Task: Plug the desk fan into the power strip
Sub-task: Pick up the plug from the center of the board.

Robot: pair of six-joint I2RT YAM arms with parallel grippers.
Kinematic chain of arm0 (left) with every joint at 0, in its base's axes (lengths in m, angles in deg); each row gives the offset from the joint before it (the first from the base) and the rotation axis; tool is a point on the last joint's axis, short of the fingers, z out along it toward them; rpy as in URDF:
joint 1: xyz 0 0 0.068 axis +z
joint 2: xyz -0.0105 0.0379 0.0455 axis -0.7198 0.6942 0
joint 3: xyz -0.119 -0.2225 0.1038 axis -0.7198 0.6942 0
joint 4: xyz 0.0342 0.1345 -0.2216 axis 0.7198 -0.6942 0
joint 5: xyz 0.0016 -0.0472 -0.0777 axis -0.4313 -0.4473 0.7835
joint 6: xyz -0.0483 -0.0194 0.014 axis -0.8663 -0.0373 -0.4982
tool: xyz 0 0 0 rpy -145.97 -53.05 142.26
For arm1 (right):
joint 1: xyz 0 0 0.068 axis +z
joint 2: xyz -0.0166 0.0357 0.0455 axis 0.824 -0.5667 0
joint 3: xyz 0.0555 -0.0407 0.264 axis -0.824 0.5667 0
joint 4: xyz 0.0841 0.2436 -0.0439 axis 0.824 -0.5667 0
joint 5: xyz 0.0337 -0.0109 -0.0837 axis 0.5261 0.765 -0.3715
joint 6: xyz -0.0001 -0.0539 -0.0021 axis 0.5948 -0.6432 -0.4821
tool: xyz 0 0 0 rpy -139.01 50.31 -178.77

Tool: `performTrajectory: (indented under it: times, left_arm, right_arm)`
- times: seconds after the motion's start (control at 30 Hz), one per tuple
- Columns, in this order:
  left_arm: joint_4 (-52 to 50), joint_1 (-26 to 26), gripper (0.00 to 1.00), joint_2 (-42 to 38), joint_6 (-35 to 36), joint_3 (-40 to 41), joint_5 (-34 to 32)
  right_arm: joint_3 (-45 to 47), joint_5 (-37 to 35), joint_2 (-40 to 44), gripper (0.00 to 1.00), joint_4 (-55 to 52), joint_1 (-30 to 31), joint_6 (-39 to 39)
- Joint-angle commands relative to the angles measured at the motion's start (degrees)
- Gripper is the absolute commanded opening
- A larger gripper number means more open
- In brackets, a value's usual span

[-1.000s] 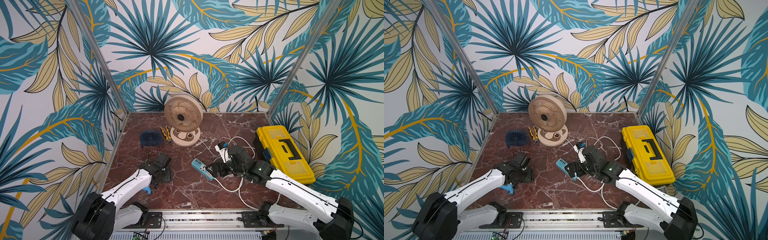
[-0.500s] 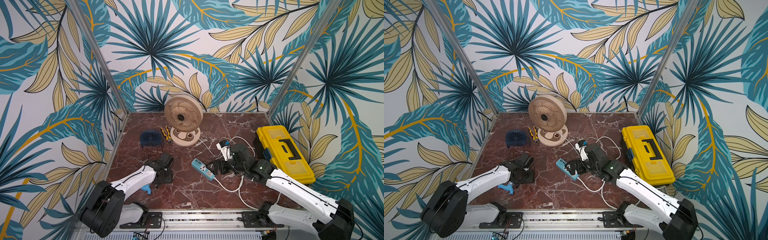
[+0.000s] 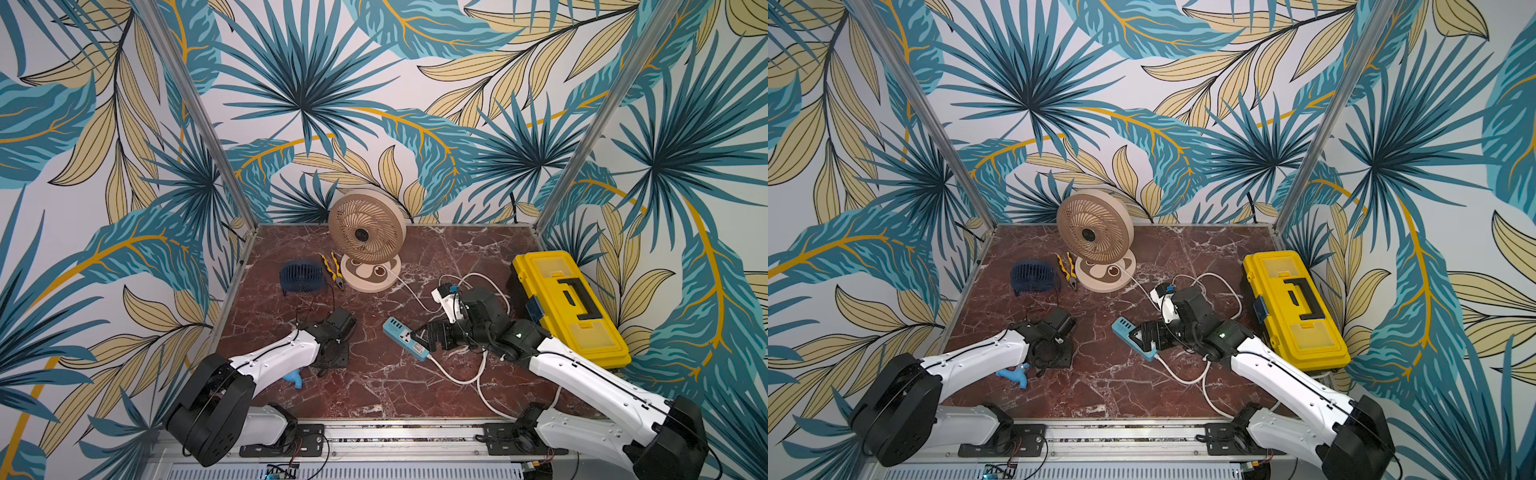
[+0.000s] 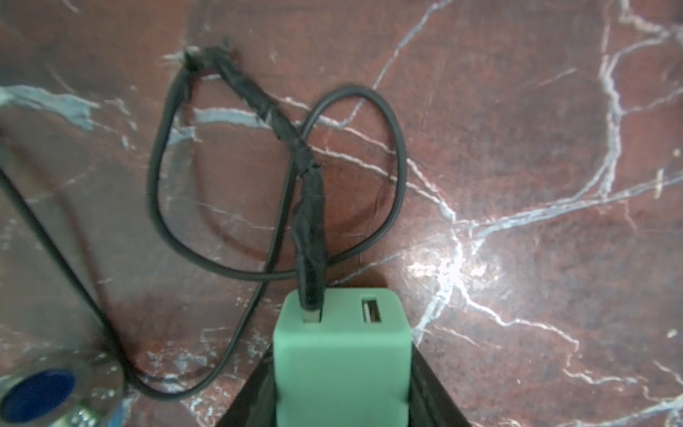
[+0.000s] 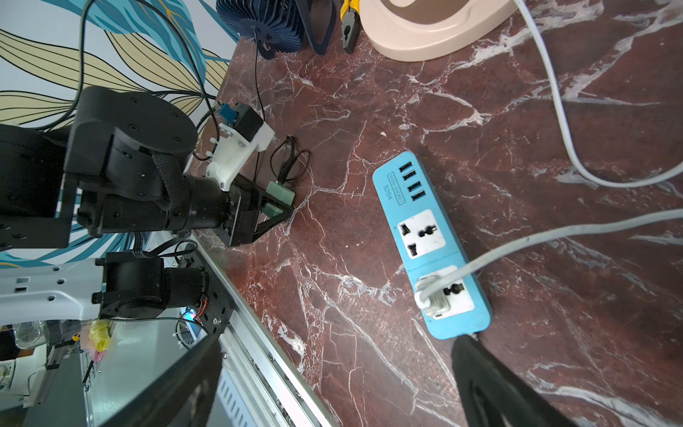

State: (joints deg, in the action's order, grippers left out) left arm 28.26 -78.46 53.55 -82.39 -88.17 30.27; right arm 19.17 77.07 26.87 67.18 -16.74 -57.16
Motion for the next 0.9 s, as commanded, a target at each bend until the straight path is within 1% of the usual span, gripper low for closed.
performTrajectory:
  times: [0.0,0.1,0.2,0.27,0.33,0.47,0.5,0.57,0.63,0.77,0.87]
  left_arm:
    - [-2.75,-1.63,0.17,-1.56,0.34,-2.17,-1.80]
    - [-3.26,-2.81,0.13,-4.48,1.25,-4.29,-2.17]
    - [-1.98,-3.34,0.05,-6.70,2.80,-6.91,-1.43]
    - [-1.24,-4.00,0.01,-7.11,4.09,-9.10,-0.98]
    - [0.57,-5.34,0.00,-7.40,5.71,-10.64,-0.61]
    - [4.97,-8.00,0.00,-9.05,8.63,-12.26,-1.41]
    - [6.65,-8.64,0.00,-9.77,9.16,-11.92,-1.64]
    - [10.73,-9.83,0.00,-11.24,10.59,-10.74,-1.79]
    - [14.48,-10.64,0.00,-12.61,11.88,-9.60,-1.79]
    - [21.12,-12.80,0.00,-15.32,14.71,-7.17,-1.96]
    - [26.19,-14.02,0.00,-16.55,17.23,-5.53,-2.15]
  right_arm:
    - [0.19,2.53,-1.48,1.00,0.30,-0.17,-0.61]
    - [-2.15,2.97,-3.13,0.99,-2.81,-0.21,-2.38]
    - [-5.58,1.76,-4.61,1.00,-7.48,-0.20,-3.80]
    - [-8.02,0.55,-5.67,1.00,-10.30,-0.20,-4.51]
    - [-10.09,0.95,-6.56,0.99,-11.66,-0.17,-5.59]
    - [-13.60,-1.01,-8.12,0.99,-12.82,-0.38,-8.67]
    - [-14.67,0.03,-8.87,1.00,-13.34,-0.86,-9.47]
    - [-16.89,4.70,-11.84,0.98,-14.40,-2.44,-10.29]
    - [-19.07,9.11,-14.28,0.94,-14.83,-3.48,-10.68]
    - [-22.26,14.76,-17.93,0.89,-14.60,-5.57,-10.05]
    - [-25.76,20.04,-20.77,0.81,-15.72,-7.00,-9.98]
